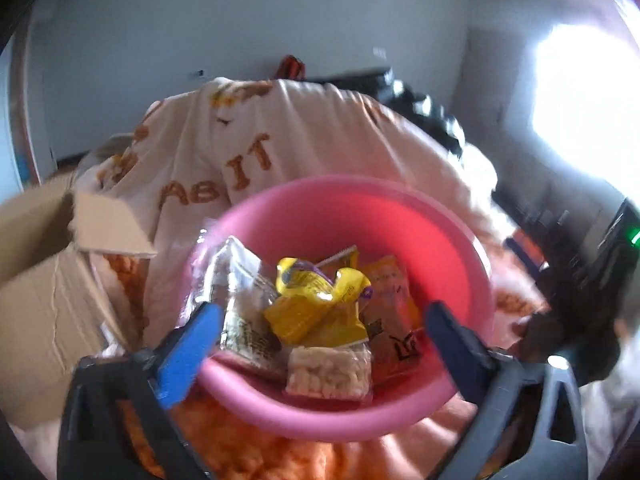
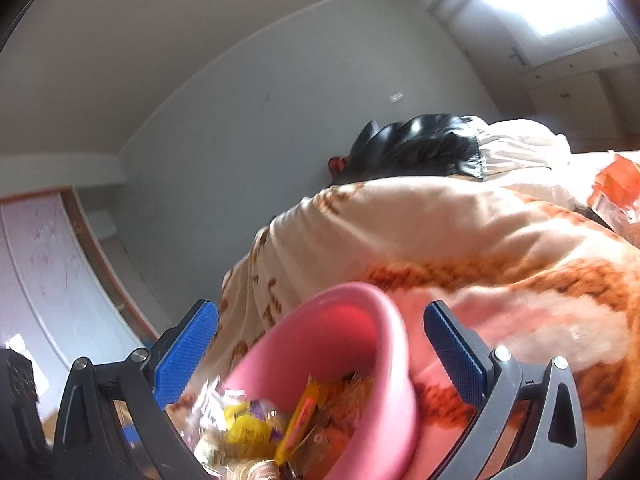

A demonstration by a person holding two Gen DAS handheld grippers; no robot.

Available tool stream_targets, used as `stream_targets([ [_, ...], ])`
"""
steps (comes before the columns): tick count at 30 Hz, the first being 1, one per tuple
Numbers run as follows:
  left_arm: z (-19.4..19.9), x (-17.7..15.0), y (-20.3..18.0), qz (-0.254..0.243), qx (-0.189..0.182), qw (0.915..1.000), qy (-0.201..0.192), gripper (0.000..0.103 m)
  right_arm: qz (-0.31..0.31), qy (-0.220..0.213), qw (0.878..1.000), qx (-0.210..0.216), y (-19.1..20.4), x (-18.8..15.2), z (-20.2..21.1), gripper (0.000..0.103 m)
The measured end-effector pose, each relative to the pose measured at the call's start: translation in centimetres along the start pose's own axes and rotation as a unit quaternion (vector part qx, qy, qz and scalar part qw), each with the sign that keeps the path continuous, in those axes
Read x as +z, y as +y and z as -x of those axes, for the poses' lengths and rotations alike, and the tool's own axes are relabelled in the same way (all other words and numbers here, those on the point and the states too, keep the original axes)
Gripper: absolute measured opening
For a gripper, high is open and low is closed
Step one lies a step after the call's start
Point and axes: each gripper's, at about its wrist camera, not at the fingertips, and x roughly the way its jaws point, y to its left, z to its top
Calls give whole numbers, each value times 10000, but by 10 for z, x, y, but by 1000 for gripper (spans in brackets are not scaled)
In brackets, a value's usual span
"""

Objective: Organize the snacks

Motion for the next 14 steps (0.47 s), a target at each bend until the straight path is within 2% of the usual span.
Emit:
stream_targets([
  [2, 18, -10, 18, 284, -117, 9992, -252, 103, 307, 94, 9995, 33, 10, -3, -1, 102],
  [4, 32, -24, 34, 451, -58, 9983, -373, 103, 769, 237, 9968, 1, 23, -8, 4, 102],
  [5, 39, -32, 42, 510, 19, 9979, -395, 103, 980, 298, 9947, -83, 27, -9, 7, 102],
  [7, 48, -49, 56, 609, 237, 9974, -307, 103, 1520, 517, 9855, -543, 35, -12, 14, 102],
  [9, 51, -65, 63, 625, 522, 9966, -79, 103, 1890, 841, 9736, -963, 34, -12, 20, 102],
  [11, 52, -77, 67, 580, 702, 9956, 228, 103, 2243, 1294, 9549, -1455, 28, -15, 26, 102],
  [12, 50, -83, 68, 545, 702, 9951, 421, 103, 2460, 1560, 9415, -1697, 23, -19, 28, 102],
  [13, 48, -90, 69, 513, 660, 9940, 710, 103, 2590, 1694, 9356, -1700, 15, -23, 35, 102],
  [14, 44, -95, 70, 503, 642, 9920, 966, 103, 2573, 1732, 9370, -1608, 6, -24, 45, 102],
])
